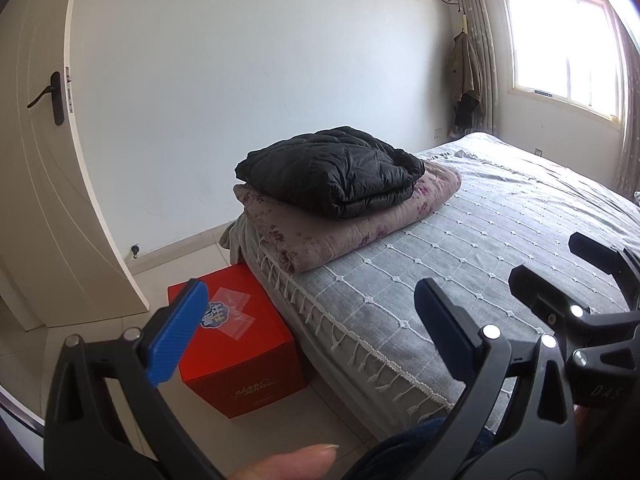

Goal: Fold large clothes

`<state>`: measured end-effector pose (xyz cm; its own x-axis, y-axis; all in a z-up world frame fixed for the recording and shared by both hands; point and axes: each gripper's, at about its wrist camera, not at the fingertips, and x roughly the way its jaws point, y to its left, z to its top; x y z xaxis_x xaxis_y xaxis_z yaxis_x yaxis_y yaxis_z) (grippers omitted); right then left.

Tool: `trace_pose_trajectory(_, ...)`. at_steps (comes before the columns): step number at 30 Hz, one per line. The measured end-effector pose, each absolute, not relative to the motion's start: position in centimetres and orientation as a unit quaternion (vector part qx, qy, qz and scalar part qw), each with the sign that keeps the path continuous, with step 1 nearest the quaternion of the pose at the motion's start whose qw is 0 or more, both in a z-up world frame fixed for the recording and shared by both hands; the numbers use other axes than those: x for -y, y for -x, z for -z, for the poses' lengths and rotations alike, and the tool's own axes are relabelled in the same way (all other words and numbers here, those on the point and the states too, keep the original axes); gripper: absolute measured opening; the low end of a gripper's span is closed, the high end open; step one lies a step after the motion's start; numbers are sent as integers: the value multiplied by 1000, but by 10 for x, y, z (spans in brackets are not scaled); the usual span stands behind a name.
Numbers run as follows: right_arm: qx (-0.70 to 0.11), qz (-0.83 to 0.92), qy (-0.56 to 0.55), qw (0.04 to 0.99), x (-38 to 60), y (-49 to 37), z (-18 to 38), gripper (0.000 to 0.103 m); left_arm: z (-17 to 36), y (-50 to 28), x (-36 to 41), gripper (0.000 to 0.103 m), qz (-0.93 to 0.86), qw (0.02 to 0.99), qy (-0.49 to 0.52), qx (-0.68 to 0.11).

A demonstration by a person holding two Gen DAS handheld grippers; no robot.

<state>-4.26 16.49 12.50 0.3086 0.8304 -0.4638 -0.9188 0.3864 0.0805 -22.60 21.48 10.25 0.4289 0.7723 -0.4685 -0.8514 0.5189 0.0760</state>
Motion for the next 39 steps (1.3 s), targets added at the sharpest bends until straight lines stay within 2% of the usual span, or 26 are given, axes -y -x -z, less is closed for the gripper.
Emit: trace_pose_trajectory(39, -222, -546, 97, 802, -166, 40, -126, 103, -103, 223, -212, 102, -485, 840, 86, -228)
